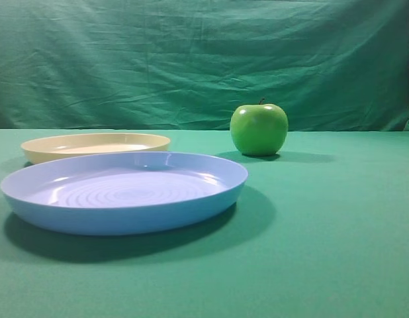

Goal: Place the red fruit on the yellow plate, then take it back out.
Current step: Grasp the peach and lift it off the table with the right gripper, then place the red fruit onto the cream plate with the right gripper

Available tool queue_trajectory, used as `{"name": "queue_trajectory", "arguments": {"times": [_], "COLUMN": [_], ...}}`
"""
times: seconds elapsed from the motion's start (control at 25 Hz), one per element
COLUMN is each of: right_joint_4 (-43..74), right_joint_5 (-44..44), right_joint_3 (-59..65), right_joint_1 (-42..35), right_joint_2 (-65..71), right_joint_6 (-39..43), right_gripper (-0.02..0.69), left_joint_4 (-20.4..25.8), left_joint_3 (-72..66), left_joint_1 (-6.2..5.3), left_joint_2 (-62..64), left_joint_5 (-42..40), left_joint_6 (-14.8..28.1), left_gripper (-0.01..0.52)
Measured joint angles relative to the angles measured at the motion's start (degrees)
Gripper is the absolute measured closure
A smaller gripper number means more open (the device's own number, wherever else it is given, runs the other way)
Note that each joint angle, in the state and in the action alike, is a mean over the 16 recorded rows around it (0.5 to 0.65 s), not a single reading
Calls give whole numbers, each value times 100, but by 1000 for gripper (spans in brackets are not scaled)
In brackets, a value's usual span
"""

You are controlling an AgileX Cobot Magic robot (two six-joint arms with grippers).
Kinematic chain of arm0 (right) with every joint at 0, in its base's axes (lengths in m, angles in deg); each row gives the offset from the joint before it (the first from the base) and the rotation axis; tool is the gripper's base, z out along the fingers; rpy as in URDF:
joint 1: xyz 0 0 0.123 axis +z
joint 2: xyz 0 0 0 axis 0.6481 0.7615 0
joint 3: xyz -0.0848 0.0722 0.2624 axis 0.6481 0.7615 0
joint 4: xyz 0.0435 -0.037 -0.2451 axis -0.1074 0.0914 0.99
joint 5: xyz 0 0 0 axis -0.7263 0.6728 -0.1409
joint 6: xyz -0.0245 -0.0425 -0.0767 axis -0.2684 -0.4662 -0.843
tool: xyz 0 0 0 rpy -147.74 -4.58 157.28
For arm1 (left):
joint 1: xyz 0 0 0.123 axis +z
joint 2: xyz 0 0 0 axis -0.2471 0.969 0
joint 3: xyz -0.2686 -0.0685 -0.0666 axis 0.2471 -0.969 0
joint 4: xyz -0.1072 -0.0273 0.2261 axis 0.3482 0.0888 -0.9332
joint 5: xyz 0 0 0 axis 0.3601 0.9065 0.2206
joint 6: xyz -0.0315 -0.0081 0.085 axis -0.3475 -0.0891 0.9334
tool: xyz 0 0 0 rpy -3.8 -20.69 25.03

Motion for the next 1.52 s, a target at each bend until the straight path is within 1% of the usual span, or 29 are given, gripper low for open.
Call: {"name": "queue_trajectory", "arguments": {"times": [0.12,0.24,0.32,0.6,0.76,0.88,0.96,1.16,1.52], "right_joint_4": [0,0,0,14,-14,-72,-124,-286,-510], "right_joint_5": [-147,-250,-288,-167,56,220,306,342,-199], "right_joint_3": [-7,-10,-12,-176,-580,-1069,-1471,-2601,-4182], "right_joint_1": [1,1,1,1,10,63,142,526,1687], "right_joint_2": [249,433,521,667,629,568,528,476,985], "right_joint_6": [0,0,0,2,-66,-199,-317,-651,-1157], "right_gripper": [-4,32,77,274,389,443,456,464,468], "left_joint_4": [0,0,0,0,0,0,0,0,0], "left_joint_3": [0,0,0,0,0,0,0,0,0], "left_joint_1": [0,0,0,0,0,0,0,0,0], "left_joint_2": [0,0,0,0,0,0,0,0,0], "left_joint_5": [0,0,0,0,0,0,0,0,0], "left_joint_6": [0,0,0,0,0,0,0,0,0], "left_gripper": [514,514,514,514,514,514,514,514,514]}}
